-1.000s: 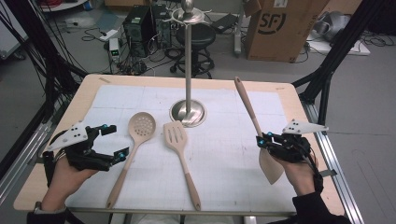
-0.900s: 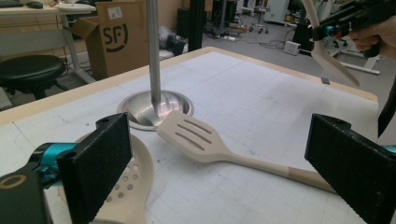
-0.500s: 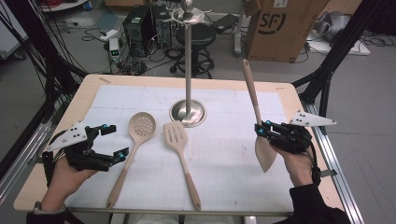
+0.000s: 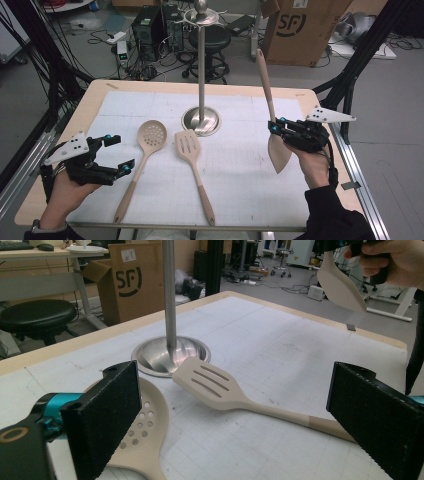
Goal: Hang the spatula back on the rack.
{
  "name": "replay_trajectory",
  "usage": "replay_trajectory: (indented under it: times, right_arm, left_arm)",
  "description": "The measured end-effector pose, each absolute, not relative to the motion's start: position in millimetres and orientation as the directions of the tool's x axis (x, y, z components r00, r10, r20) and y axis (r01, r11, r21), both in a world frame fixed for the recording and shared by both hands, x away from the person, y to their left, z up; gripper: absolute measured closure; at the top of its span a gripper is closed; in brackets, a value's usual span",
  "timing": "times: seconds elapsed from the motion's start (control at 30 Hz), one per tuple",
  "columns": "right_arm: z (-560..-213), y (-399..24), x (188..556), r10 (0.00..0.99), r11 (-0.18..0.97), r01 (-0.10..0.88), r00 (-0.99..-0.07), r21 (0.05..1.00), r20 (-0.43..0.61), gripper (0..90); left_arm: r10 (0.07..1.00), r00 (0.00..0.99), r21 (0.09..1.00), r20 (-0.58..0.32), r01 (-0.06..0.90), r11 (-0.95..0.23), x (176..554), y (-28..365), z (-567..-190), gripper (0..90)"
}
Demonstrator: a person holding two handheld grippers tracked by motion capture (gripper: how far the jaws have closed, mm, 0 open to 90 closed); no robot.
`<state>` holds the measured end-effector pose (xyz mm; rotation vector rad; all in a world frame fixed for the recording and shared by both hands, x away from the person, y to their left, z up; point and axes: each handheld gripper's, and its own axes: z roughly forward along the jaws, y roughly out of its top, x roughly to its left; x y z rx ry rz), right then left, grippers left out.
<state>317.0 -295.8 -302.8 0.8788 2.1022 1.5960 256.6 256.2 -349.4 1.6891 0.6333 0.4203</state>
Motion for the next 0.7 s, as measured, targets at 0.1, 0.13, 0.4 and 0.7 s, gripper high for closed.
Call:
replay_trajectory:
  times: [0.1, 0.13, 0.4, 0.7]
  right_arm:
    - [-297.9, -290.6, 320.6, 0.658, 0.18, 0.259, -0.749, 0.949, 0.079, 78.9]
    - [-296.3, -288.8, 321.7, 0.656, 0.184, 0.258, -0.751, 0.948, 0.077, 78.8]
    - [-288.4, -279.2, 333.5, 0.643, 0.188, 0.246, -0.763, 0.951, 0.07, 78.9]
    - [-284.5, -273.2, 344.9, 0.637, 0.181, 0.243, -0.767, 0.953, 0.075, 78.8]
  left_arm:
    - [0.617, 0.785, 0.975, -0.065, 0.181, -0.128, 256.2, 256.7, -349.3, 7.8]
    - [0.617, 0.784, 0.975, -0.064, 0.181, -0.128, 256.1, 256.7, -349.3, 7.8]
    - [0.617, 0.784, 0.976, -0.064, 0.178, -0.125, 254.9, 257.8, -348.2, 7.8]
    - [0.622, 0.781, 0.976, -0.063, 0.178, -0.124, 253.2, 260.3, -348.1, 7.8]
